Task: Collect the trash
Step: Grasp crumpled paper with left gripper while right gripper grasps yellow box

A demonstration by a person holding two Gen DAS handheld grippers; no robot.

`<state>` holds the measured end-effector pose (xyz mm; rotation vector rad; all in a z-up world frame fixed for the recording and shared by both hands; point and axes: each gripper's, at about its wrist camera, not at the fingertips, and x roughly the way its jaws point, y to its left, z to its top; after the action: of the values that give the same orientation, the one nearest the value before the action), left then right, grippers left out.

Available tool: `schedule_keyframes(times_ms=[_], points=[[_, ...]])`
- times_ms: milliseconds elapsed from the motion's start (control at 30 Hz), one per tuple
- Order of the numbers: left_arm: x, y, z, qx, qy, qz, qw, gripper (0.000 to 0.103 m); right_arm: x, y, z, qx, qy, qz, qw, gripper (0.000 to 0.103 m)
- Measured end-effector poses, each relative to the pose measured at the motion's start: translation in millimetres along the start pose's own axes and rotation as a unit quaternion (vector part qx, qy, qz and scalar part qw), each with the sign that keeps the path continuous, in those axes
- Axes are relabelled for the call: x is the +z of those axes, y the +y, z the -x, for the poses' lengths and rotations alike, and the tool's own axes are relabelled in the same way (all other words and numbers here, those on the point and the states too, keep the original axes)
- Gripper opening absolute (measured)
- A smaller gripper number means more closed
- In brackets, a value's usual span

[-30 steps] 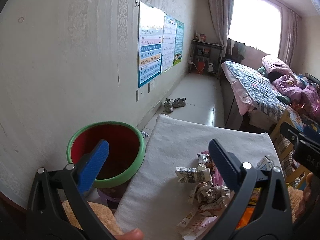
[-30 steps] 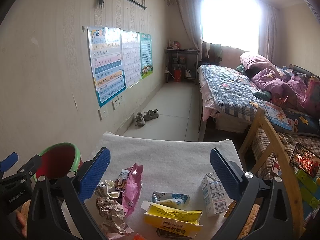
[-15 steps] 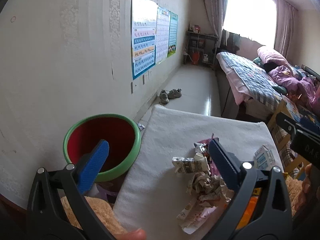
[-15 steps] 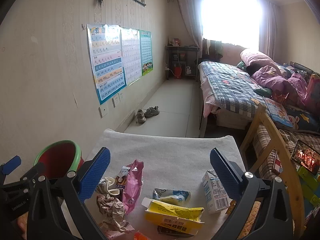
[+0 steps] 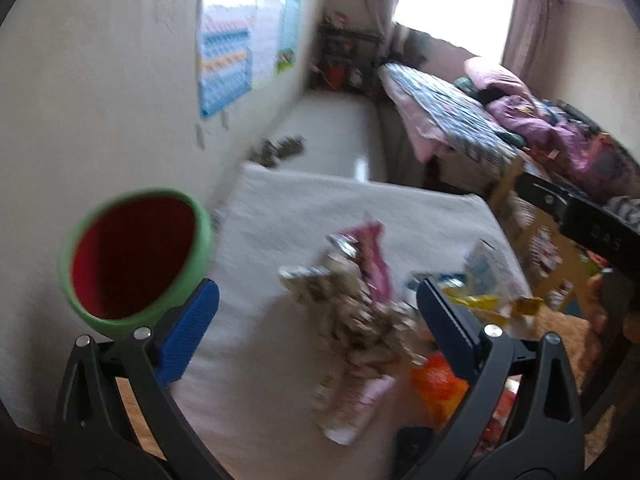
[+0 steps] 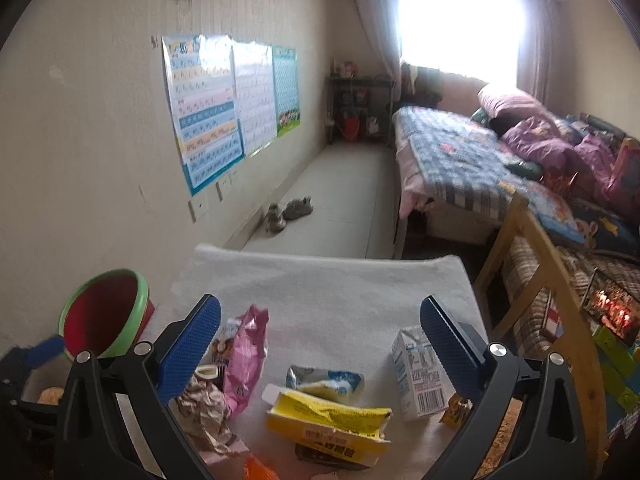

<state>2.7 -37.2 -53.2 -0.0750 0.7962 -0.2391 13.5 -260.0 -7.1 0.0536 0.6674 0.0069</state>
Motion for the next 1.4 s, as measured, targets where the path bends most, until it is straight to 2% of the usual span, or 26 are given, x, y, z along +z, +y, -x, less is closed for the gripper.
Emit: schedule_keyframes(times_ms=[133,233,367,433,467,533,567,600,700,800,967,1133,1233,1333,1400], points=[[-16.7,-15.5,-26.5,-0.038,0.065,-0.033,0.9966,0.092,-4.4,-10.6,-7.4,-0.001,0.020,-0.008,1.000,0.096],[-24.9,-22.8,-50.2,-0.056,0.111,-0.023,0.9920,0.092,-7.5,-15.6,-12.5,0.005,0.035,-0.017,0.999,0.096],[-24.8,-35.8,-77.7,-0.055,0.138,-0.037,0.9882,0.091,-10.4,-18.3,-18.4,0.013,0.059,-0.018,0.998,0.096],[-25.1,-37.4,-91.4,-0.063,0.163,-0.038,0.9839,0.076,-11.8,-18.7,-21.6,0.015,0.069,-0.013,0.997,0.096],[-26.4,-37.6,-97.7,-0.066,0.178,-0.034,0.9811,0.072,-12.6,-19.6,-24.2,0.016,0.077,-0.008,0.997,0.096],[-30.0,-30.7,-104.8,-0.071,0.200,-0.025,0.9770,0.054,-15.4,-22.2,-29.8,0.019,0.095,0.005,0.995,0.096],[-32.4,-29.2,-105.2,-0.072,0.202,-0.022,0.9765,0.051,-16.7,-23.1,-32.3,0.021,0.102,0.011,0.995,0.096],[-34.4,-27.2,-103.6,-0.075,0.200,-0.019,0.9767,0.042,-18.3,-24.8,-36.2,0.025,0.112,0.025,0.993,0.096],[-36.6,-22.2,-96.4,-0.083,0.196,-0.005,0.9771,0.036,-25.3,-27.5,-46.9,0.034,0.146,0.077,0.986,0.096],[-34.6,-17.0,-86.1,-0.089,0.182,0.007,0.9793,0.035,-35.6,-35.5,-58.0,0.049,0.182,0.113,0.976,0.096],[-28.1,-14.8,-66.1,-0.096,0.158,0.014,0.9827,0.035,-44.6,-52.5,-68.5,0.085,0.232,0.079,0.966,0.096],[-21.2,-11.5,-57.7,-0.097,0.146,0.026,0.9843,0.035,-64.9,-43.3,-80.7,0.119,0.277,0.111,0.947,0.092],[-21.6,-9.0,-56.3,-0.097,0.143,0.028,0.9846,0.035,-75.7,-36.6,-87.5,0.132,0.288,0.118,0.941,0.089],[-23.3,-7.3,-55.6,-0.098,0.146,0.031,0.9840,0.035,-81.5,-37.7,-98.6,0.141,0.303,0.101,0.937,0.079],[-25.4,-6.0,-56.0,-0.098,0.148,0.033,0.9836,0.035,-84.2,-38.2,-104.9,0.143,0.314,0.095,0.934,0.063]])
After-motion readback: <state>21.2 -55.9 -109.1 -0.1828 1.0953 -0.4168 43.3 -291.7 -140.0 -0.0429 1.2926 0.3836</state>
